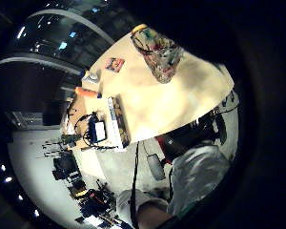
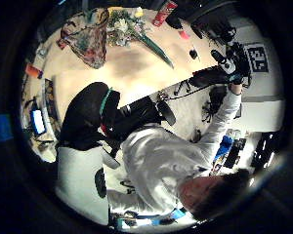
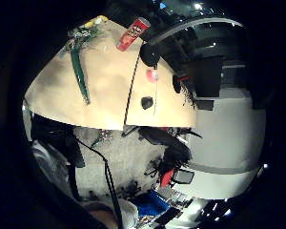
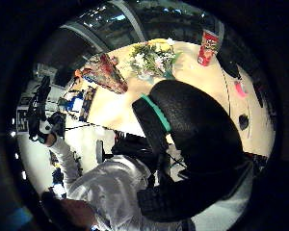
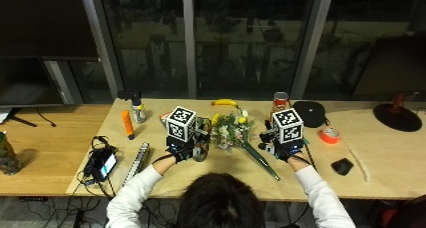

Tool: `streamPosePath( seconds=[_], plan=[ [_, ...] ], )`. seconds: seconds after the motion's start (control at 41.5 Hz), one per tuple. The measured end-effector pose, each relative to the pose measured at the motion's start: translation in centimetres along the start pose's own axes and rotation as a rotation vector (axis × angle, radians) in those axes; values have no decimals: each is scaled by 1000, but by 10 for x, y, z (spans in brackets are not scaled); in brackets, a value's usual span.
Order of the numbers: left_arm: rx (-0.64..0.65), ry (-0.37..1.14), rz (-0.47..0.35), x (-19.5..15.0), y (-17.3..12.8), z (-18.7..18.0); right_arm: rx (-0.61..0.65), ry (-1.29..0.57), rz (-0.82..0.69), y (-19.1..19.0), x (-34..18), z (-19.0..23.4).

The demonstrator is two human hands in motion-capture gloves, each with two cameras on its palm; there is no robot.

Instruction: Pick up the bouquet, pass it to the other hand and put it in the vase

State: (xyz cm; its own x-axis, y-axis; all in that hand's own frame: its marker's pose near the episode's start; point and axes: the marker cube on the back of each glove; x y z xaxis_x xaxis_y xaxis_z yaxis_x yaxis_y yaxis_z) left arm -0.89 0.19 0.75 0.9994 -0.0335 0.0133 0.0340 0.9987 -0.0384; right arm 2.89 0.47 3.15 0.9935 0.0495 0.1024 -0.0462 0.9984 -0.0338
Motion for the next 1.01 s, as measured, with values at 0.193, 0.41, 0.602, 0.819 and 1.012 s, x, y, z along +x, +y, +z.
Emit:
streamPosePath(
  seconds=[0.193,0.41,0.602,0.819,1.012],
  plan=[
    [4,54,28,-1,-3,17,-89,-194,29,-6,-12,-2],
    [-13,91,35,-3,-1,27,-75,-213,121,-28,-10,13],
    [-11,110,19,-16,-4,27,-110,-230,204,-51,5,36],
    [23,130,22,-19,-10,26,-106,-267,306,-78,24,55],
    [43,143,38,-14,-10,28,-105,-236,390,-101,32,99]
  ],
)
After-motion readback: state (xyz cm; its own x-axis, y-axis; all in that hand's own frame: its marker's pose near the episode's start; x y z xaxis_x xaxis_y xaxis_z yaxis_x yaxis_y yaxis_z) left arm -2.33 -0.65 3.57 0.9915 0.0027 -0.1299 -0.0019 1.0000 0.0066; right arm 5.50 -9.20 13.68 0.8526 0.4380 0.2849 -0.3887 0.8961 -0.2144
